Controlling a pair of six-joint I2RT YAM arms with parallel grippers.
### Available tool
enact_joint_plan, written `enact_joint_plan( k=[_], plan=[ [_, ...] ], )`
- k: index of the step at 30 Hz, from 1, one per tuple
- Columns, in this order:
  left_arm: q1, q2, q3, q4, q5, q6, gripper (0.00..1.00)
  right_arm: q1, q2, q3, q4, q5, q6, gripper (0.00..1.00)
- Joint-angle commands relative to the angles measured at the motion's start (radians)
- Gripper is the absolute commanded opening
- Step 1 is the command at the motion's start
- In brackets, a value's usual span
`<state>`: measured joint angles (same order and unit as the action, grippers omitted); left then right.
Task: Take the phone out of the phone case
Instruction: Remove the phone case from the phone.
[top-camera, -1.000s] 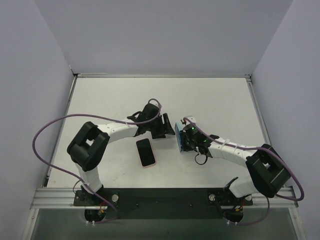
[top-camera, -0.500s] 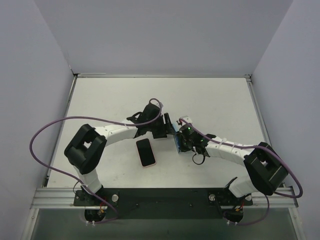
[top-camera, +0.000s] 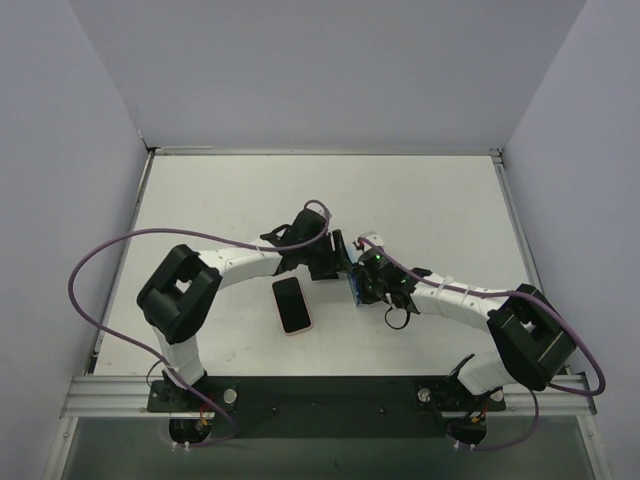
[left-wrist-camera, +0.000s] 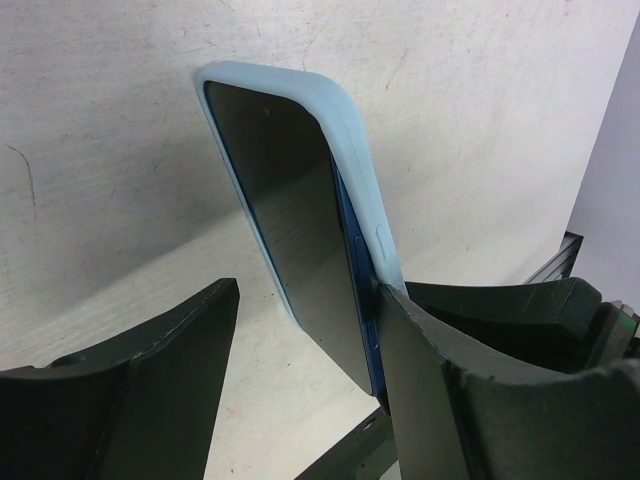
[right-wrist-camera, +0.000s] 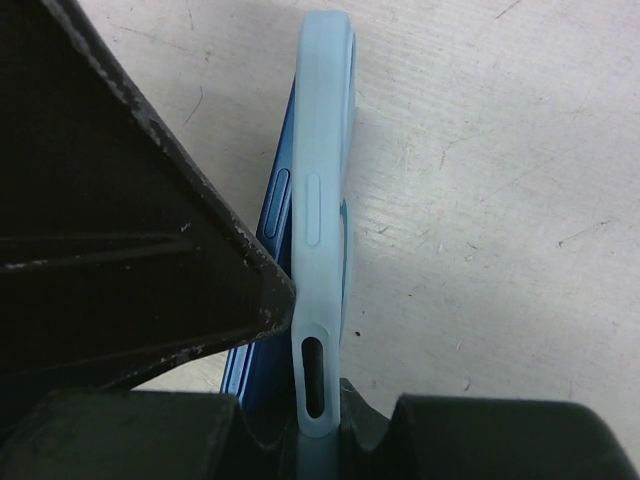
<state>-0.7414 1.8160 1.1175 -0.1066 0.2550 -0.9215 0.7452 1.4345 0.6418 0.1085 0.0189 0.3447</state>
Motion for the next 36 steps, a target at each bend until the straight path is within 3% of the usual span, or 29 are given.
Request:
enact_joint_plan(
  k=[1,11,21,26,36],
  plan=[
    [-0.024,0.049,0.054,-0.037,-0.106,-0.042,0.67,0.031,0.021,-0.004,-0.093,-0.102,-0.003,0.0],
    [-0.121,0.16,0.286,-0.464,-0.425,-0.12,0.59,0.051,0.015,0.004,-0.055,-0.076,0.028,0.0],
    [-0.127,0.224,0.291,-0.478,-0.424,-0.154,0.55,0.051,0.0,-0.014,-0.027,-0.08,0.04,0.0],
    [-0.138,0.282,0.343,-0.522,-0.459,-0.154,0.46,0.051,-0.008,-0.021,-0.02,-0.076,0.048,0.0],
    [-0.148,0.312,0.325,-0.588,-0.528,-0.148,0.39,0.051,-0.019,-0.027,-0.012,-0.06,0.051,0.0]
  ],
)
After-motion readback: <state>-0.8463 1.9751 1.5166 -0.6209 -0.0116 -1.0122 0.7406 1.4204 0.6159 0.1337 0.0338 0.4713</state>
